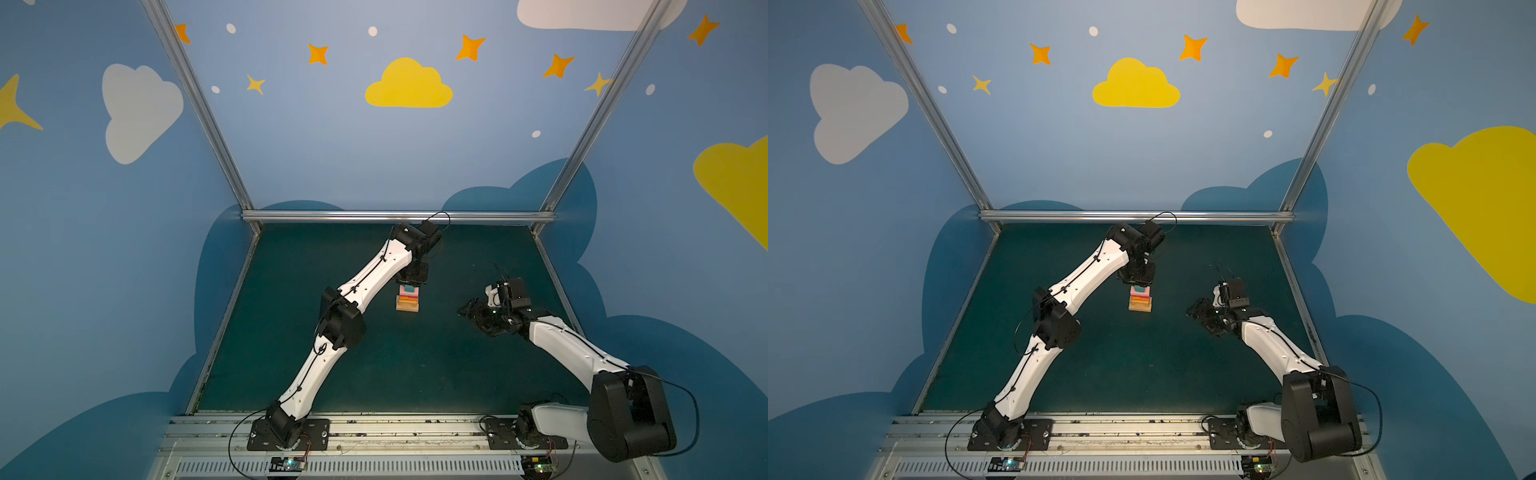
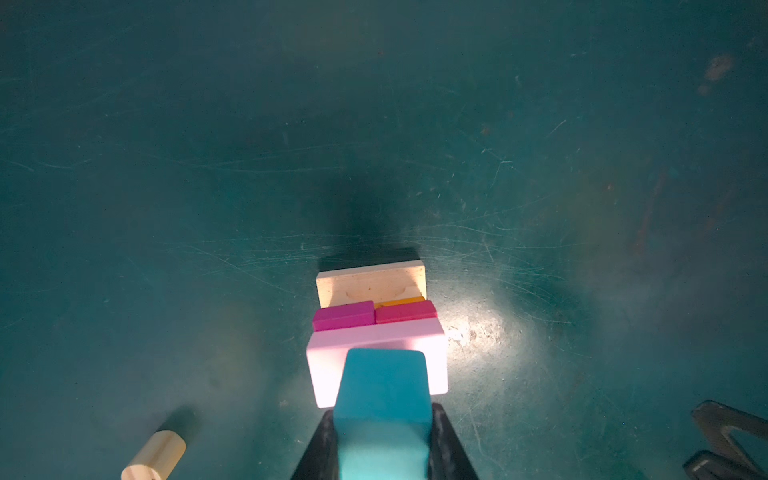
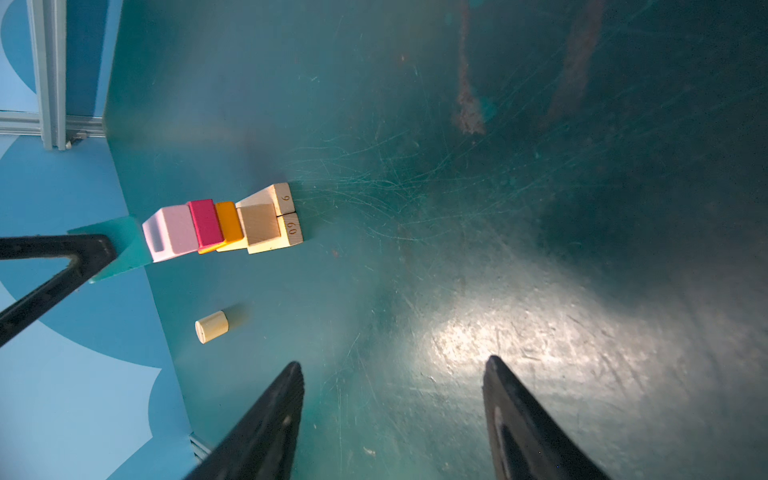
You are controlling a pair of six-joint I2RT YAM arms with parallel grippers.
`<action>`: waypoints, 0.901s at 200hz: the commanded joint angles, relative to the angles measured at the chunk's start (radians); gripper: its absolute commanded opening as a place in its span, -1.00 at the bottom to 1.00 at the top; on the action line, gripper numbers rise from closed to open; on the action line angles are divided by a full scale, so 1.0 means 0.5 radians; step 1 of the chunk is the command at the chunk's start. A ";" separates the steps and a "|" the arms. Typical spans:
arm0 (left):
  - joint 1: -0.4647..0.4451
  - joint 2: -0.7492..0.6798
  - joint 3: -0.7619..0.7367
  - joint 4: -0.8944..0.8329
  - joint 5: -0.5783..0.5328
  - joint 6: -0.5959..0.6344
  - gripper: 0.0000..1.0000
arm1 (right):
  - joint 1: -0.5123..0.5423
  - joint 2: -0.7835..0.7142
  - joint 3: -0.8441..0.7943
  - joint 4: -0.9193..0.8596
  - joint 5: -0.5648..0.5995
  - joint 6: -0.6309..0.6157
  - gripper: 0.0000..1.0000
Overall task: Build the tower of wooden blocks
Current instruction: 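Lower the teal cube onto the pink block and open the left gripper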
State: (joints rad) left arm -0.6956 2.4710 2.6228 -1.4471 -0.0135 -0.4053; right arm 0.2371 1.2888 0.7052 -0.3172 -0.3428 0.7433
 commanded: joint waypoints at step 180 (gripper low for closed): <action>0.008 0.067 0.043 -0.035 -0.047 -0.020 -0.55 | -0.014 0.069 0.013 0.050 -0.057 -0.012 0.35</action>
State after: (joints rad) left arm -0.6956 2.4752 2.6228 -1.4475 -0.0208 -0.4053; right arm 0.2325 1.3151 0.7052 -0.3023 -0.3622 0.7433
